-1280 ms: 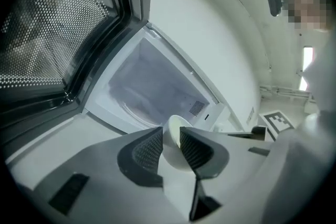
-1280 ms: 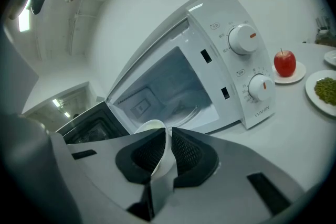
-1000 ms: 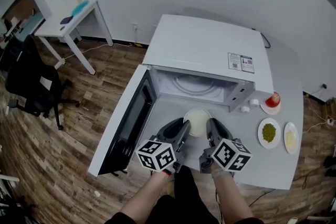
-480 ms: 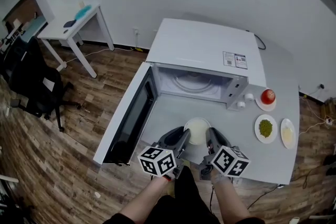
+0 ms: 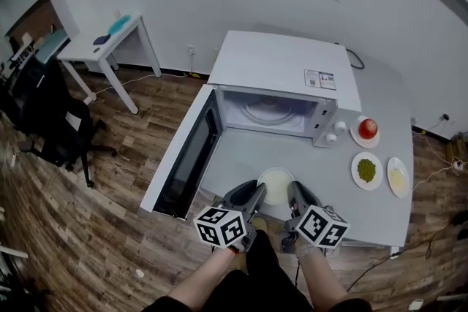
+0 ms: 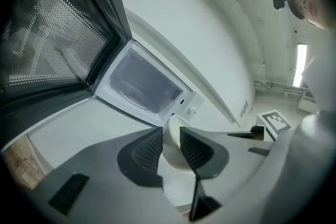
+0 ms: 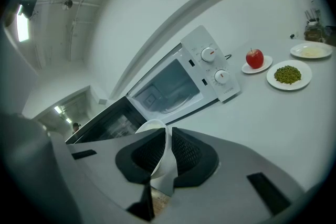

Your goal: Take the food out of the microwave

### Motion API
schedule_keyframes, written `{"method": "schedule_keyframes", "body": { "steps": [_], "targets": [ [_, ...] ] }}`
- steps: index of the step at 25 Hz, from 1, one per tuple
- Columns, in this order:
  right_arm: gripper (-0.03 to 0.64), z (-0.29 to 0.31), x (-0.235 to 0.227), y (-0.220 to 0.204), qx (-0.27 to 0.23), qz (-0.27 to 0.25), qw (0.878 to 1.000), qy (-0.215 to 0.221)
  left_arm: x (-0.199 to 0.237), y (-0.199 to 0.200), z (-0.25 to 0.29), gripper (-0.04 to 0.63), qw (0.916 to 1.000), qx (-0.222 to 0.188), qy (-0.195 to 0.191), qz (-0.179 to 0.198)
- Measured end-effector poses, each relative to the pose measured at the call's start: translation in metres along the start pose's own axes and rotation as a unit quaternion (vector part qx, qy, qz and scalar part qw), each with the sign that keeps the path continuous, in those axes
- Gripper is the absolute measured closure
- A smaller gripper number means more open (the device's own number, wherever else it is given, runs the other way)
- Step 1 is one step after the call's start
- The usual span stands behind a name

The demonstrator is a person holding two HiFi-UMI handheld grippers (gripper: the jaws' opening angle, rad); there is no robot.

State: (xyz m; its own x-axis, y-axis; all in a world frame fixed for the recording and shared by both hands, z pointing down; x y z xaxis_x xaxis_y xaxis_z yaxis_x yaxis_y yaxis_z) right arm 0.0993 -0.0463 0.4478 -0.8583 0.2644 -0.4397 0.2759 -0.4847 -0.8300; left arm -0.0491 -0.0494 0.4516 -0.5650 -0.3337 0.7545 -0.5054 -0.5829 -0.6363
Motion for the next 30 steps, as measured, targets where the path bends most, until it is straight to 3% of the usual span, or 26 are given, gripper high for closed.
{"method": "schedule_keyframes", "body": {
  "steps": [16,30],
  "targets": [
    [0.566,-0.040,0.015,-0.010,-0.006,0.014,1.000,0.001,-0.027,-0.010,-0.031,0.499,0.9999,0.011,-0.010,0.006],
    [0.566,-0.070,0.018,-0.016,0.010,0.008,1.000,0.019,-0.047,-0.031,-0.054,0.499,0.9999,-0.005,0.010,-0.002]
  ]
}}
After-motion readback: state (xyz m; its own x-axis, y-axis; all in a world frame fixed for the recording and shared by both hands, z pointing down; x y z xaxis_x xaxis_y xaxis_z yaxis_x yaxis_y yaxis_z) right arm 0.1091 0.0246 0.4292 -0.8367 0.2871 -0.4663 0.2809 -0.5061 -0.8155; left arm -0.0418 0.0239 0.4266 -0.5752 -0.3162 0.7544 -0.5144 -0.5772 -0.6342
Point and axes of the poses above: the fingertips, and each gripper's own axes: z forward along the fingers, x to its left, y out of its top, the point moved 5 cm from there along -z, backward along the fingers, and after that the axes turned 14 degrees about -z, right-handed, at the moved point
